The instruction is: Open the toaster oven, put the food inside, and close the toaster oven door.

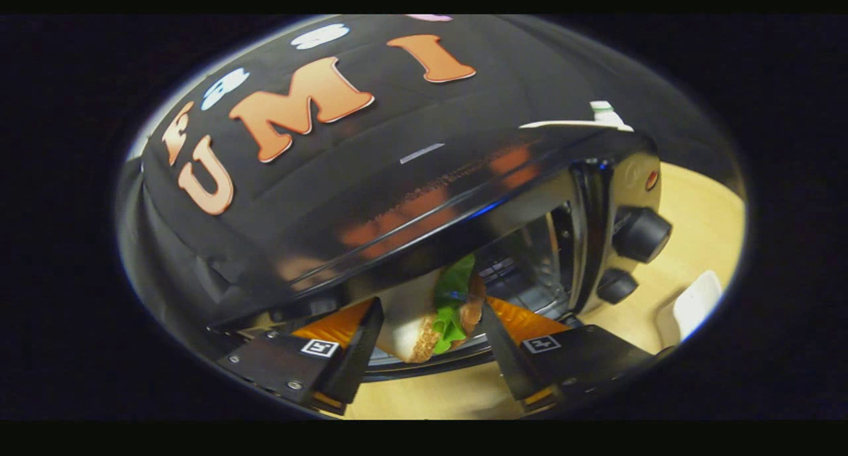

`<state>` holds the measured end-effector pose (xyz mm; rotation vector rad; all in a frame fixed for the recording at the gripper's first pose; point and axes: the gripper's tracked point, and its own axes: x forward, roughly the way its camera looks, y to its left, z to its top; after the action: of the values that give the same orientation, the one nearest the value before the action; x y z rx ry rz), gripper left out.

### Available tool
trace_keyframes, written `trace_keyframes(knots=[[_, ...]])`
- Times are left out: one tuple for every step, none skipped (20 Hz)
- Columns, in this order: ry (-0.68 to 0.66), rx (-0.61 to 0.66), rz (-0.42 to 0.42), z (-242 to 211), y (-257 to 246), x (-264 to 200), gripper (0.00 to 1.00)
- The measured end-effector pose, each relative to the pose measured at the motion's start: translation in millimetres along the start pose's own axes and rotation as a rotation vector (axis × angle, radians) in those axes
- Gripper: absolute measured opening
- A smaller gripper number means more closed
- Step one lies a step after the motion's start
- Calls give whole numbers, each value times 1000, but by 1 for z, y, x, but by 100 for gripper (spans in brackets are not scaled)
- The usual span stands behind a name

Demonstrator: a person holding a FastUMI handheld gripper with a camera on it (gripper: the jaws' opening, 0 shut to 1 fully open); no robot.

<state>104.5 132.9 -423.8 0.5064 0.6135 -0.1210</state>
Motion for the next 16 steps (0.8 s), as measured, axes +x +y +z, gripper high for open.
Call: trace_keyframes(knots=[[7,-27,-10,-1,-3,-8,90],[9,-56,-23,-1,-9,-14,92],[19,-73,-25,-1,-12,-21,93],[31,-90,-26,-2,-16,-29,94],[48,-104,-13,-4,-17,-38,97],[69,-120,3,-6,-19,-48,97],[92,-139,15,-11,-20,-57,97],[121,-162,30,-16,-22,-68,97],[138,-189,40,-19,-25,-78,98],[149,-215,47,-23,-28,-87,98],[164,-237,58,-26,-30,-98,98],[178,-250,68,-31,-30,-109,98],[188,-258,83,-36,-30,-119,98],[195,-266,93,-41,-29,-128,98],[203,-276,104,-49,-30,-134,98],[218,-294,101,-58,-34,-137,98]])
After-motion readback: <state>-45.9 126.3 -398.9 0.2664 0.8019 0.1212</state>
